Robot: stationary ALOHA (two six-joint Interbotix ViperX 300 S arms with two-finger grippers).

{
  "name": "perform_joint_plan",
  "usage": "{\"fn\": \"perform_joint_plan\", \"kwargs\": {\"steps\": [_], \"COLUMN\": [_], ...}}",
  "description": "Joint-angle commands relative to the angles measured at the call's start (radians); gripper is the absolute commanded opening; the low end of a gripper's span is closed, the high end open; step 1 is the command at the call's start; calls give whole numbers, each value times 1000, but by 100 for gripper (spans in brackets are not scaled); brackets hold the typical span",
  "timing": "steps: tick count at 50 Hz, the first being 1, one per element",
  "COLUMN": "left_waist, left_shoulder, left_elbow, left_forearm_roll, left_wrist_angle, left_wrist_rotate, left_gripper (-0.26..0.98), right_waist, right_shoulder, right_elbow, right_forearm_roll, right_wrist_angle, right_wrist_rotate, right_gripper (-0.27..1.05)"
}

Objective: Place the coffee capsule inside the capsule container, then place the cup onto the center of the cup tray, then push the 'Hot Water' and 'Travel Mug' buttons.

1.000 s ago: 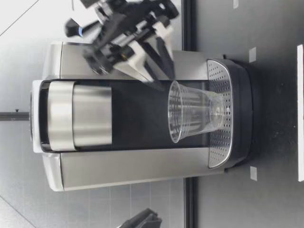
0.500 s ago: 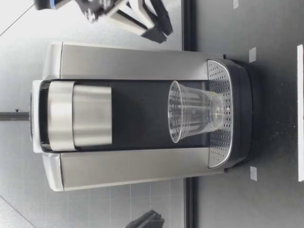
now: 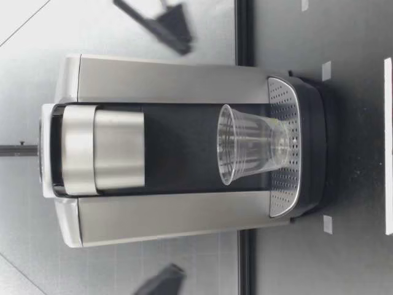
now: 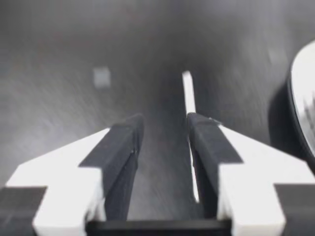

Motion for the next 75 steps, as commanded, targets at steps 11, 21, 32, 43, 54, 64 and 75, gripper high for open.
{"fn": "perform_joint_plan", "kwargs": {"steps": [11, 21, 32, 43, 54, 64, 75], "left_waist": [2, 0, 2, 2, 2, 2, 0], "left_shoulder": [-72, -98, -98, -98, -98, -98, -89], "left_elbow": [-63, -49, -37, -25, -25, -23, -18], "left_forearm_roll": [3, 3, 6, 6, 8, 8, 9], "left_wrist_angle": [-28, -61, -74, -77, -75, -74, -69], "left_wrist_rotate": [23, 26, 28, 28, 28, 28, 41], "left_gripper": [25, 25, 25, 25, 25, 25, 25], "right_waist": [8, 8, 8, 8, 8, 8, 8], "right_shoulder": [-124, -135, -124, -124, -118, -118, -117], "right_elbow": [-52, -46, -37, -21, -20, -18, -14], "right_forearm_roll": [3, 2, 3, 3, 3, 2, 3], "right_wrist_angle": [-60, -60, -77, -124, -126, -129, -130], "right_wrist_rotate": [-8, -9, -9, -9, -9, -9, -9], "right_gripper": [47, 47, 47, 47, 47, 47, 47]}}
